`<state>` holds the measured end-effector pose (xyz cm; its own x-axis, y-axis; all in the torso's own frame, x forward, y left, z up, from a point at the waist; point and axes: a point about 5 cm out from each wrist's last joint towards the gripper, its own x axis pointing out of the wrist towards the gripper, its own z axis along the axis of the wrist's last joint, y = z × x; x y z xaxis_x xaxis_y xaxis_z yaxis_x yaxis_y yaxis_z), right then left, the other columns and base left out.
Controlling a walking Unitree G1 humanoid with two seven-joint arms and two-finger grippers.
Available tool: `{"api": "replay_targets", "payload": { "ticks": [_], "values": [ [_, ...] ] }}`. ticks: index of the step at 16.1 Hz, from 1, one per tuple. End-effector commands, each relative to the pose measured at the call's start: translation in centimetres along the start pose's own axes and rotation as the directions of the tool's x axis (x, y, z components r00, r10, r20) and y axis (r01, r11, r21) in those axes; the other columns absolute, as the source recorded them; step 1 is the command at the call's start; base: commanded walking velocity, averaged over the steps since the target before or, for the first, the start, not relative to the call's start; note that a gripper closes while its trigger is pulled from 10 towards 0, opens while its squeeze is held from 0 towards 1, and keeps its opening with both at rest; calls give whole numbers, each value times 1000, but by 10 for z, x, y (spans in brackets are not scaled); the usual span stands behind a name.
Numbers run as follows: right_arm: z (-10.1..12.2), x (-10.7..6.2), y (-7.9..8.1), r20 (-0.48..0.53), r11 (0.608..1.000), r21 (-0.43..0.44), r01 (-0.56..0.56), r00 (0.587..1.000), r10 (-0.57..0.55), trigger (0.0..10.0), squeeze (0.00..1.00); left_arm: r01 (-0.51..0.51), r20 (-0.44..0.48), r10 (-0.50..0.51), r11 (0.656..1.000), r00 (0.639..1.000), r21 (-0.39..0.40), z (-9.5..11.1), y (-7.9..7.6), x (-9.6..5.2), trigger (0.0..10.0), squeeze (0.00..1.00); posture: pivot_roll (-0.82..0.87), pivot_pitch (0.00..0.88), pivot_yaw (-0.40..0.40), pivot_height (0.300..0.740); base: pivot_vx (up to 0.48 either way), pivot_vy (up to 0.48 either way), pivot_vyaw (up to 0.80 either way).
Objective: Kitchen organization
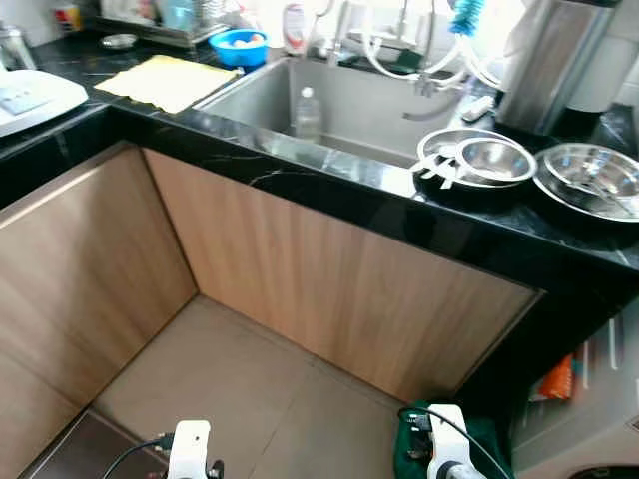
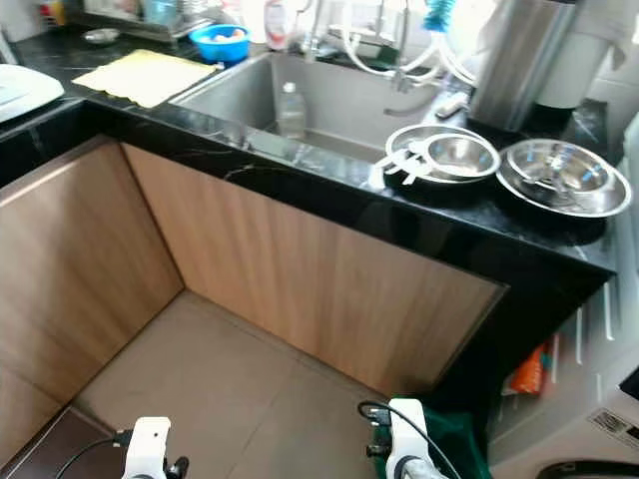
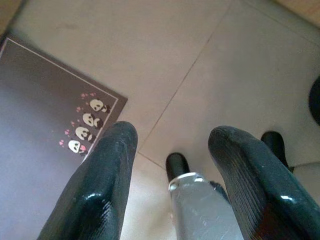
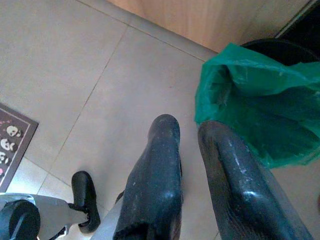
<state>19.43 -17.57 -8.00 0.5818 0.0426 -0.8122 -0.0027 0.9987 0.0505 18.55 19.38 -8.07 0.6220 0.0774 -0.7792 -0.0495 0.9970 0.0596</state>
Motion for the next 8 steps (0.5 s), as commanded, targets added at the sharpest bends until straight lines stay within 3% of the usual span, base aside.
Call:
{"api": "replay_targets", "payload": {
  "ticks": [1,8],
  "values": [
    [-1,0,1,-5,1000,3,-2,1000,2,10000,0,7,-15,-6,1000,1000,20,-3,0,-1,10000,0,-86,0,18,740,0,480,-650],
    [0,0,0,-2,1000,2,0,1000,0,10000,0,3,-5,-3,1000,1000,20,-4,1,-1,10000,0,-82,0,13,740,0,0,-654]
  ]
}}
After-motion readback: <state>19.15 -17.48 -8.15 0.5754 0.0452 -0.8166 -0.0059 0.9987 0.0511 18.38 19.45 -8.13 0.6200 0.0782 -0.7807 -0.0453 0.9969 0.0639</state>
